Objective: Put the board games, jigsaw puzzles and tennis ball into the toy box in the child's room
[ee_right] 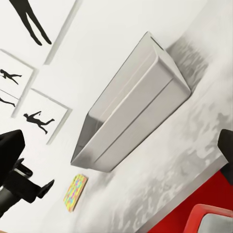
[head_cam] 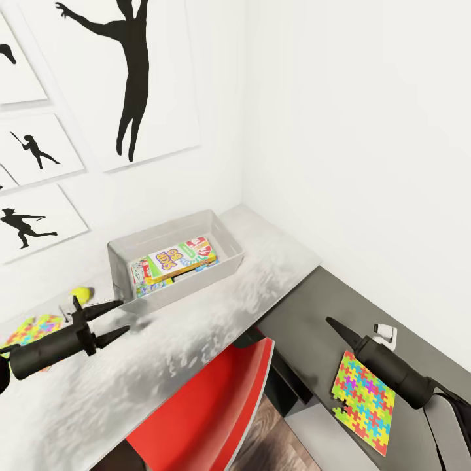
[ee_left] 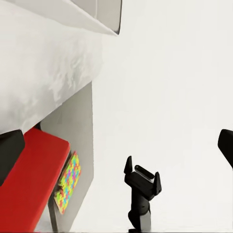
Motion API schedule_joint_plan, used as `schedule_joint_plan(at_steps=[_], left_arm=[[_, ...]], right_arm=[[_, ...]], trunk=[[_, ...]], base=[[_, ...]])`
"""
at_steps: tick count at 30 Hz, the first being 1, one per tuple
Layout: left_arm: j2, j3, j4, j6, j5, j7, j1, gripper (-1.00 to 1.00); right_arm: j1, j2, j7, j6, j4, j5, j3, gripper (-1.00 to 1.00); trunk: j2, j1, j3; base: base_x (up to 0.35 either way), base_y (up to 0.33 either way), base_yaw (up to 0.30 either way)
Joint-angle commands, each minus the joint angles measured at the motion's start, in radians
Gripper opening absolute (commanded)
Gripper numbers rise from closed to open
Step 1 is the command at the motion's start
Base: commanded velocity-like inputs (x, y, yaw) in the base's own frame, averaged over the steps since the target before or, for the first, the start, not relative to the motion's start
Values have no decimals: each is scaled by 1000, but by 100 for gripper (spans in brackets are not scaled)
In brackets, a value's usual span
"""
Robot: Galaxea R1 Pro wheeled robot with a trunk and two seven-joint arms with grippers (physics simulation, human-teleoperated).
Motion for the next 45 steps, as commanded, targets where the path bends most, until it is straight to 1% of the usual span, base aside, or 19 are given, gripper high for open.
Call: schedule_joint_plan(at_steps=[1,2,3,5,6,8,9,10,11,13,16,19,23,30,36,40,45], left_arm=[[1,5,1,3,-10,-51,19,100],[0,7,2,3,-13,-91,36,100],[0,12,4,3,-22,-156,64,100],[1,17,5,3,-38,-198,82,100],[2,19,5,3,-61,-226,94,100],[3,20,5,3,-88,-244,101,100],[4,20,6,3,-118,-255,106,100],[4,19,5,3,-134,-259,108,100],[4,18,5,3,-163,-265,110,100],[4,17,4,3,-193,-270,110,100],[2,17,5,3,-209,-273,109,100],[-5,17,6,3,-214,-276,109,100],[-29,18,7,3,-212,-279,110,100],[-46,5,1,3,-211,-284,115,100],[-73,8,-1,2,-212,-286,116,100],[-80,12,0,2,-213,-285,116,100],[-74,10,4,3,-211,-284,111,100]], right_arm=[[-1,0,0,6,0,-3,-1,100],[-1,0,0,6,0,-3,-1,100],[-1,0,-1,6,0,-1,0,100],[-1,1,-2,5,0,1,0,100],[-1,1,-4,4,1,2,0,100],[-1,1,-5,0,1,3,1,100],[-1,2,-7,-8,1,4,2,100],[-1,2,-8,-13,1,4,2,100],[-1,2,-9,-25,1,4,3,100],[-1,2,-9,-39,1,5,4,100],[-1,2,-9,-48,1,5,5,100],[-1,2,-9,-52,1,5,5,100],[-1,2,-11,-54,1,5,6,100],[-1,2,-11,-55,1,7,7,100],[-1,2,-10,-55,1,7,7,100],[-1,2,-11,-55,1,7,7,100],[-1,2,-12,-56,2,7,8,100]], trunk=[[-2,1,-2],[-2,1,-2],[-2,1,-2],[-2,1,-2],[-2,1,-2],[-2,1,-2],[-2,1,-2],[-2,1,-2],[-2,1,-2],[-2,1,-2],[-2,1,-2],[-2,1,-2],[-2,1,-2],[-2,1,-2],[-2,1,-2],[-2,1,-2],[-2,1,-2]], base=[[0,0,0],[0,0,0],[0,0,0],[0,0,0],[0,0,0],[0,0,0],[0,0,0],[0,0,0],[0,0,0],[0,0,0],[0,0,0],[0,0,0],[0,0,0],[0,0,0],[0,0,0],[0,0,0],[0,0,0]])
